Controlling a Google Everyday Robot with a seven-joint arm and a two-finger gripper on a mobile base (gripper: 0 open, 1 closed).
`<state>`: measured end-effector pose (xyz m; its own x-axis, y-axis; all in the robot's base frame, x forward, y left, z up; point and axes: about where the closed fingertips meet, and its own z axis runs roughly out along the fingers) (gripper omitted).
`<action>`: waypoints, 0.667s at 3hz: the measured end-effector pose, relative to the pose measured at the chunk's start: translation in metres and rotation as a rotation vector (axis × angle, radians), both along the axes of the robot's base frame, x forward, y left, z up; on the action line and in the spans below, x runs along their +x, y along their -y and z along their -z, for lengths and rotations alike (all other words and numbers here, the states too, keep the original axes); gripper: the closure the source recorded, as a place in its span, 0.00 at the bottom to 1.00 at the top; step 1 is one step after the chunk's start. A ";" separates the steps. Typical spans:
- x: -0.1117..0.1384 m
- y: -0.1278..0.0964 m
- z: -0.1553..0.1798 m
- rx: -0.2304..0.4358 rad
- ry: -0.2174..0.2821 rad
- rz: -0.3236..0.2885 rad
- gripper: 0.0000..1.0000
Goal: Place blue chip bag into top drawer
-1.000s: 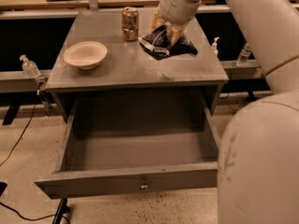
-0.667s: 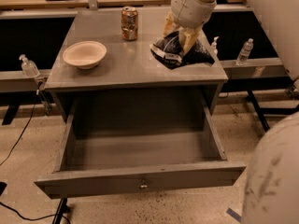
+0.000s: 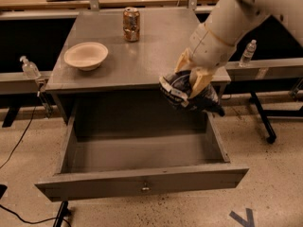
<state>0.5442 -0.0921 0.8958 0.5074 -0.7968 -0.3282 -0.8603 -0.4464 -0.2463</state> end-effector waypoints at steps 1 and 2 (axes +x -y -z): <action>-0.011 -0.015 0.024 0.127 -0.057 0.079 1.00; -0.004 -0.029 0.041 0.210 -0.038 0.131 0.85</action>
Offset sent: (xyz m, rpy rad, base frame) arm 0.0286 0.0495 -0.0523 0.3517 -0.0719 -0.2356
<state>0.5399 -0.0630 0.8552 0.3888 -0.7670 -0.5105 -0.9177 -0.2732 -0.2885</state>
